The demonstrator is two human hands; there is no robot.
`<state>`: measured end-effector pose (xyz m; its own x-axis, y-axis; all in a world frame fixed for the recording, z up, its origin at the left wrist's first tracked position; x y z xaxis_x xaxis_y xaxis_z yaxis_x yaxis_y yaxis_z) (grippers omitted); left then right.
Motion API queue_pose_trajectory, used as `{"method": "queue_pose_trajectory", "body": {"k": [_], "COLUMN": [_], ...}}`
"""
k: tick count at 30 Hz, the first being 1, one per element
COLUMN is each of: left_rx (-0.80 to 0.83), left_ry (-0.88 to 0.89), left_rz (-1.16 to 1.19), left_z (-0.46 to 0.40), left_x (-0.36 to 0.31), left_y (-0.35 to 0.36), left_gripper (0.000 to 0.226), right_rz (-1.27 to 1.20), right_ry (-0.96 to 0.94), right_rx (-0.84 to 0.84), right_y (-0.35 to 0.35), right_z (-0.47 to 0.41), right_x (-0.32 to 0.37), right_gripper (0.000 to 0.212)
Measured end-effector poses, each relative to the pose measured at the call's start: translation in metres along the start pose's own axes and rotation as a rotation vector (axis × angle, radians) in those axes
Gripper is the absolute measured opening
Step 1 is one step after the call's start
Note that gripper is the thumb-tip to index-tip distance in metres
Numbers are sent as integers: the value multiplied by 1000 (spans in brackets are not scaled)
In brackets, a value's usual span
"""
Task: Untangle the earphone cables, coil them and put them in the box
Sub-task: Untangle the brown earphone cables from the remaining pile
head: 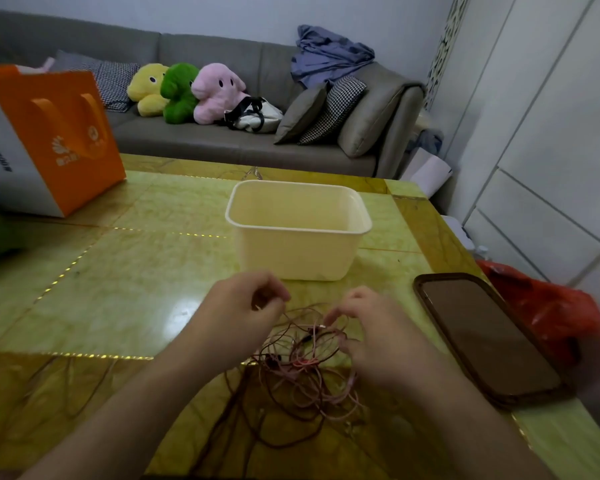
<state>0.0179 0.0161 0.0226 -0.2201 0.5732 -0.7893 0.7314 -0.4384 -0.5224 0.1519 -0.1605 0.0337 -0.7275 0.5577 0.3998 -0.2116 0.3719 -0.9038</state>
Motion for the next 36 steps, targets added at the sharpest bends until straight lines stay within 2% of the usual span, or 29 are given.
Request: {"method": "queue_pose_trajectory", "body": {"k": [2, 3, 5, 7, 9, 13, 16, 18, 21, 24, 28, 30, 36], "left_rx": [109, 175, 265, 219, 114, -70, -103, -51, 73, 20, -89, -143, -141], "left_ry": [31, 43, 85, 151, 150, -82, -136, -120, 12, 158, 1, -30, -105], "left_rz": [-6, 3, -57, -140, -90, 148, 233, 336, 358, 287, 402, 464, 613], "left_z": [11, 17, 28, 34, 32, 22, 17, 16, 16, 16, 13, 11, 11], "left_x": [-9, -13, -19, -20, -22, -25, -25, -27, -37, -40, -40, -41, -44], "left_y": [5, 8, 14, 21, 24, 19, 15, 15, 14, 17, 13, 5, 4], "left_gripper": [9, 3, 22, 24, 6, 10, 6, 13, 33, 6, 25, 26, 25], "right_rz": [25, -17, -189, -374, -509, -725, -895, -976, -958, -905, -718, -597, -370], "right_ry": [-44, -58, -37, -1, -14, -75, -37, -23, -56, -102, -76, -52, -54], "right_rx": [-54, -104, -232, -329, -378, -493, -529, -525, -481, -479, -580, -606, -743], "right_y": [4, 5, 0, -8, -13, -20, -24, -26, -26, -24, -28, -28, -23], "right_z": [0, -1, -3, -1, 1, 3, 2, 1, -1, -1, -3, -4, -6], "right_x": [3, 3, 4, 8, 12, 16, 17, 18, 25, 33, 21, 14, 9], "right_gripper": [12, 13, 18, 16, 15, 13, 9, 9, 13, 13, 15, 19, 25]}}
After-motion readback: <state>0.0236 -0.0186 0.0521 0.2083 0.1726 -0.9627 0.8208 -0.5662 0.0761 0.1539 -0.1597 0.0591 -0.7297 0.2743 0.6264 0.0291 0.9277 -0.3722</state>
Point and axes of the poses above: each hand's wrist, its own z-axis away from the middle knuckle, its own y-axis out of the palm, x = y × z, the point moved 1 cm from there along -z, towards the middle knuckle, and after that the axes turned 13 degrees about -x, right-handed, at the moved point
